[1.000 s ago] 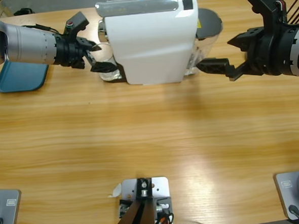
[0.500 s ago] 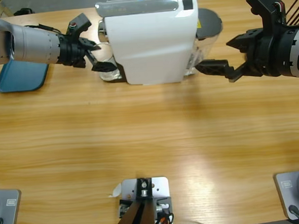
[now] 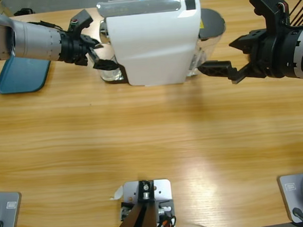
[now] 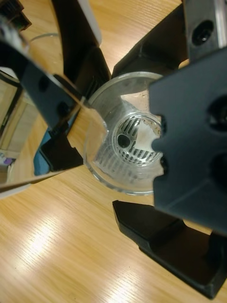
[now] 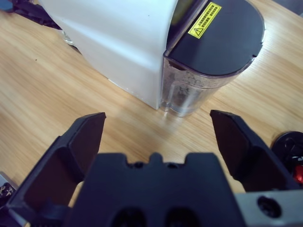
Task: Pour coffee
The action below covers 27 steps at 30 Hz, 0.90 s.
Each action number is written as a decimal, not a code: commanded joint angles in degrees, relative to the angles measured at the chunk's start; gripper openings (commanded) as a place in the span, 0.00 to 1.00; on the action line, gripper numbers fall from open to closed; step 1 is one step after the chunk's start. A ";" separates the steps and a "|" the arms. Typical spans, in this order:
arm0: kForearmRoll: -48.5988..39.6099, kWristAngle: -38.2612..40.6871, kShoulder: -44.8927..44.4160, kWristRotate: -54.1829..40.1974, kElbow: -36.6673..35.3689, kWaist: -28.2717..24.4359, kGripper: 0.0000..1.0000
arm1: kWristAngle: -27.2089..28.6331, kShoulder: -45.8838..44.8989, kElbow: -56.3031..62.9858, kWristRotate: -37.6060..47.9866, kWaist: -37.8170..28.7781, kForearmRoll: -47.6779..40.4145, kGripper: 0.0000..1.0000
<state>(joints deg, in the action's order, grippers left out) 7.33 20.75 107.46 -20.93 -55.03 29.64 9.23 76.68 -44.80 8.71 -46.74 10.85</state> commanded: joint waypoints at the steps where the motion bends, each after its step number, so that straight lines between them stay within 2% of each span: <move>1: -1.51 1.96 0.24 -0.51 -0.25 0.51 0.82 | -0.97 -0.38 2.03 -0.62 0.77 -0.09 1.00; 2: -1.53 1.96 0.21 -0.81 -0.13 0.51 0.94 | -0.97 -0.45 2.09 -0.62 0.77 -0.03 1.00; 3: -1.53 1.87 0.21 -1.20 -0.02 0.51 0.99 | -0.97 -0.48 2.14 -0.62 0.77 -0.03 1.00; 19: -1.64 4.33 -1.69 -5.36 0.26 -1.04 0.99 | -1.11 -0.57 1.82 -0.62 0.77 -0.03 1.00; 27: -6.59 6.12 -7.21 -7.40 1.09 -3.27 0.99 | -0.95 -0.27 1.45 -0.62 0.77 -0.12 1.00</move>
<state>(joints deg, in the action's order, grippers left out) 4.70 25.40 104.31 -26.66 -55.03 27.97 8.93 76.68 -44.68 8.71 -46.74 10.85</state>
